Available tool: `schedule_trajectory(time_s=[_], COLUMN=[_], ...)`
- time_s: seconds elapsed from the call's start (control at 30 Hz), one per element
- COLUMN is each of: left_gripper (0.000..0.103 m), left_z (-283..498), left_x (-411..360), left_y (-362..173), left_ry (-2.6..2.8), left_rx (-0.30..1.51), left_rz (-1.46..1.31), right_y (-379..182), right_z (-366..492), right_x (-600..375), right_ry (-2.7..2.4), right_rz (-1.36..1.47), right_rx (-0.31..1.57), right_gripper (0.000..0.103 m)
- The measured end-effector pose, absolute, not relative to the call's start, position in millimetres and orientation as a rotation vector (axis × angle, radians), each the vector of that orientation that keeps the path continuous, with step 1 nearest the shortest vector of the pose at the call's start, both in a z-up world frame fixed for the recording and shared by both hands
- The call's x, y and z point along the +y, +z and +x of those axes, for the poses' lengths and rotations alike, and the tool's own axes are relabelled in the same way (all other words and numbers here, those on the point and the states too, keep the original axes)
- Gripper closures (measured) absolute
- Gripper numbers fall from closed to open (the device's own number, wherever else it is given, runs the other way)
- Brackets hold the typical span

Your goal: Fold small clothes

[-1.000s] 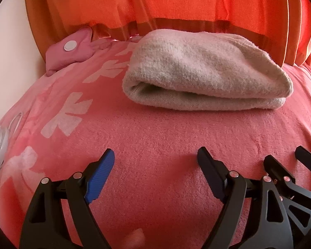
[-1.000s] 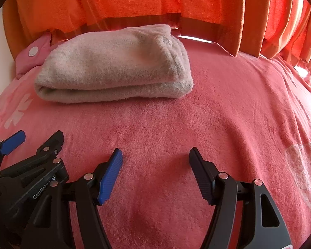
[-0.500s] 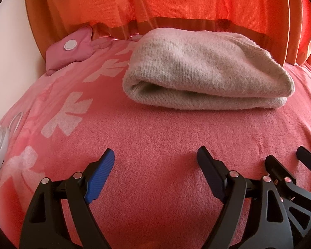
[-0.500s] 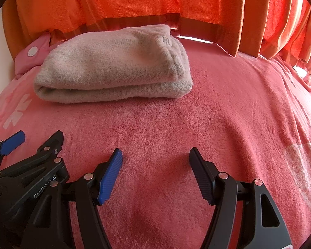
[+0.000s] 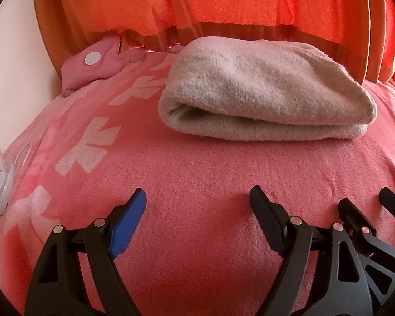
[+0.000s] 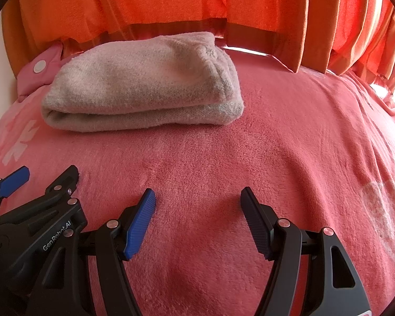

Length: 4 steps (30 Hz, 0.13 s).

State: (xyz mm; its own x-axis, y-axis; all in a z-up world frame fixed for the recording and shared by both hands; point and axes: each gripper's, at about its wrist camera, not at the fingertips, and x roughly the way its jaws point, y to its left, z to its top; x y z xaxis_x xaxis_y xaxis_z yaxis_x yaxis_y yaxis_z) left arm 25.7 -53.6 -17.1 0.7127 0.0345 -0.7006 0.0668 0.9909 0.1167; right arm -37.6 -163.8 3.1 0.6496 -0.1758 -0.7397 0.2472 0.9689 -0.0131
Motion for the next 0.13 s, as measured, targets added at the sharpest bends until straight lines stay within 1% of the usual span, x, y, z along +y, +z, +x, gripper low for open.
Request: schedule_trajectory(time_s=[0.13], left_gripper=[0.027], left_z=[26.5], left_x=[-52.7], left_y=[-16.8], left_ry=[-0.025], left_rx=[0.782], left_rz=[0.136], right_y=[2.7], right_z=[-38.2], right_x=[-161.5], right_ry=[-0.247], right_rz=[0.093], right_rx=[0.827], right_gripper=[0.037])
